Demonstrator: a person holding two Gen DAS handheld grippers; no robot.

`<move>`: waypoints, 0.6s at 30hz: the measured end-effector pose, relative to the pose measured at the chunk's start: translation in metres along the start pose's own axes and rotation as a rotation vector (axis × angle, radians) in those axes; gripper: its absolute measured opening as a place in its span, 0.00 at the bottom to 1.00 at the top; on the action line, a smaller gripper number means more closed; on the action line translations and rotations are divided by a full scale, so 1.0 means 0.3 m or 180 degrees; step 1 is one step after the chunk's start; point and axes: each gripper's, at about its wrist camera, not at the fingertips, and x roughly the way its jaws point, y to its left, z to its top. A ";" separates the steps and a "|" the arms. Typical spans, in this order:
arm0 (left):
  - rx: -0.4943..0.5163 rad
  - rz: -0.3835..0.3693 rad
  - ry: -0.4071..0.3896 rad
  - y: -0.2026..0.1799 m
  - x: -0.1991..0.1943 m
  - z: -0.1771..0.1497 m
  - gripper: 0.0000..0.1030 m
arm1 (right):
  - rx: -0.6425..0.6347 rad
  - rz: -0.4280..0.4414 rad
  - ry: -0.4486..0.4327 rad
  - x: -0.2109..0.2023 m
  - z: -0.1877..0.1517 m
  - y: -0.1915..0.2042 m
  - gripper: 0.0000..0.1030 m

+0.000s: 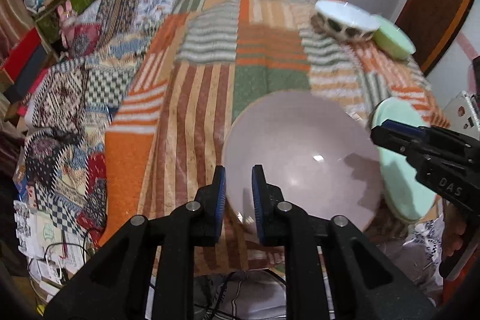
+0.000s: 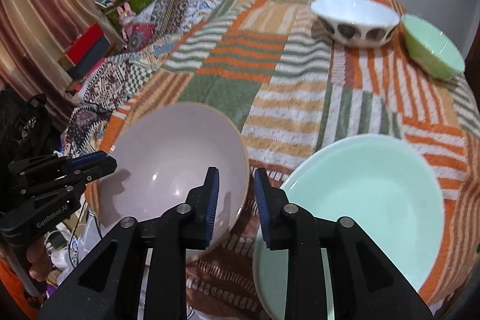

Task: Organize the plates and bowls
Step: 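Lower the pale pink bowl onto the mint-green plate and open both grippers, then move both grippers to the spotted white bowl and grasp its rim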

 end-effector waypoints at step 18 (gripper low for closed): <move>0.0147 -0.0219 -0.1083 -0.214 -0.312 0.218 0.78 | 0.0235 -0.0379 -0.1019 -0.351 0.104 -0.183 0.54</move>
